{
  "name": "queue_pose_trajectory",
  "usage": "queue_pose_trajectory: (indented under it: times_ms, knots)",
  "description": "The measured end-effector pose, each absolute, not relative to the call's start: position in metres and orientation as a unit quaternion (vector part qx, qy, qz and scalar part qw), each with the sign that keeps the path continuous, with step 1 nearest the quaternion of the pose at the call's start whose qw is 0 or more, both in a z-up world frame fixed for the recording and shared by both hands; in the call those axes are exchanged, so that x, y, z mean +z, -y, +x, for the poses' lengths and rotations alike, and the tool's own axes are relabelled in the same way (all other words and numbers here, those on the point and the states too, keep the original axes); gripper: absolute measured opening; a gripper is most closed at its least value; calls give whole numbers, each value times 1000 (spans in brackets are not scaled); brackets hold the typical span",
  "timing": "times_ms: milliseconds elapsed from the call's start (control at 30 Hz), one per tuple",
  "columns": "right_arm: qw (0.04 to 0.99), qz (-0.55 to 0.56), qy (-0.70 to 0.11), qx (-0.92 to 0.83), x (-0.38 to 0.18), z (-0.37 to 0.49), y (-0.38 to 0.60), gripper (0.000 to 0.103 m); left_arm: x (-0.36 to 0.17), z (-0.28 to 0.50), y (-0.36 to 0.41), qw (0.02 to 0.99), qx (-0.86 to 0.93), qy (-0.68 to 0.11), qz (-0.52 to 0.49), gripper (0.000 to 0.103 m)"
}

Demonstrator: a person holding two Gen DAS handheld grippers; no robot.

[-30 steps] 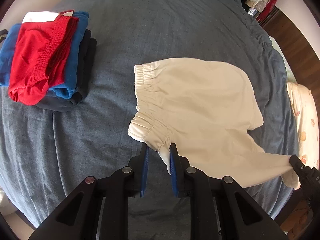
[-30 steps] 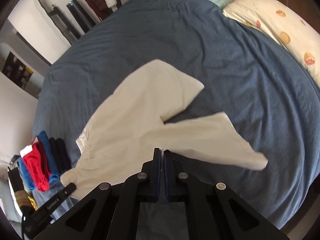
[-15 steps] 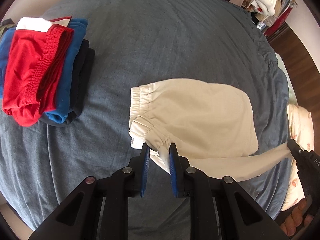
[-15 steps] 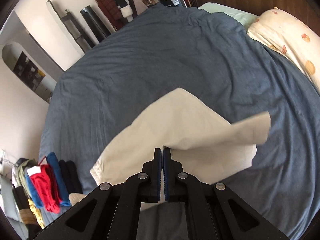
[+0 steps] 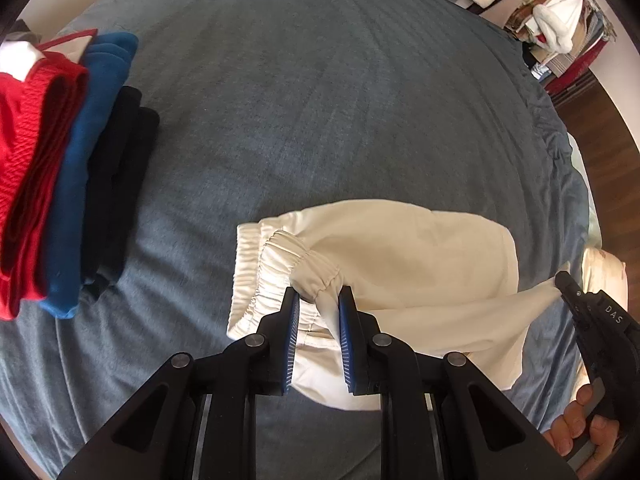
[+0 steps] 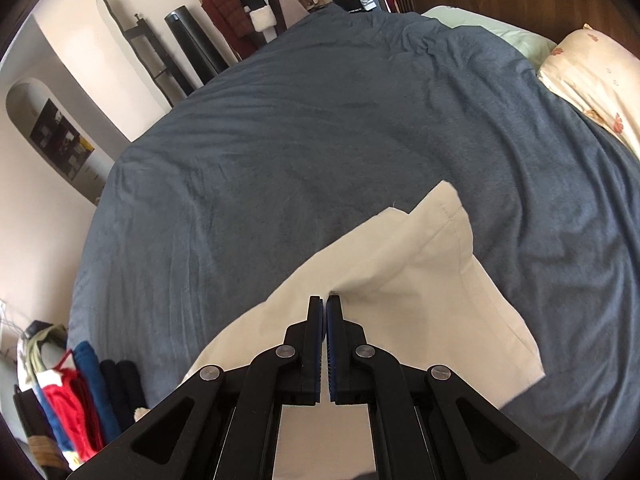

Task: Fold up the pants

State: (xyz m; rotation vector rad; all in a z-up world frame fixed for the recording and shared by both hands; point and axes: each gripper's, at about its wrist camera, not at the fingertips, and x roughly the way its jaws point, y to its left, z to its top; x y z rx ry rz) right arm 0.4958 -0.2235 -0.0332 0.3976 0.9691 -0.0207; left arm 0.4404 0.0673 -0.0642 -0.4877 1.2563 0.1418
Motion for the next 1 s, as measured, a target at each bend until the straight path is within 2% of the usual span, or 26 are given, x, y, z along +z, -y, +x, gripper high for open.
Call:
queue_pose_trajectory:
  times_ms: [167, 267, 300, 367, 400, 567, 700, 867, 1000]
  knots:
    - [864, 197, -464, -13, -55, 528, 219, 3, -83, 458, -69, 776, 73, -584, -228, 21]
    - [862, 195, -467, -15, -69, 547, 213, 3, -90, 463, -70, 776, 73, -586, -221, 25]
    - [862, 192, -469, -16, -73, 552, 212, 3, -90, 464, -69, 779, 71, -586, -211, 30]
    - [861, 190, -472, -17, -83, 562, 209, 3, -87, 463, -68, 792, 82, -580, -174, 56]
    - [860, 188, -473, -19, -86, 566, 208, 3, -84, 461, -69, 800, 83, -572, -161, 60]
    - [859, 183, -476, -36, -103, 577, 206, 3, -80, 458, -74, 829, 34, -549, -105, 63]
    - [862, 170, -475, -52, -110, 584, 201, 3, -81, 461, -82, 836, 4, -540, -98, 63]
    - [868, 149, -469, -71, -117, 595, 194, 3, -72, 458, -81, 861, 15, -507, -42, 75]
    - [871, 142, -463, -84, -118, 601, 196, 3, -81, 463, -78, 856, -1, -517, -25, 75]
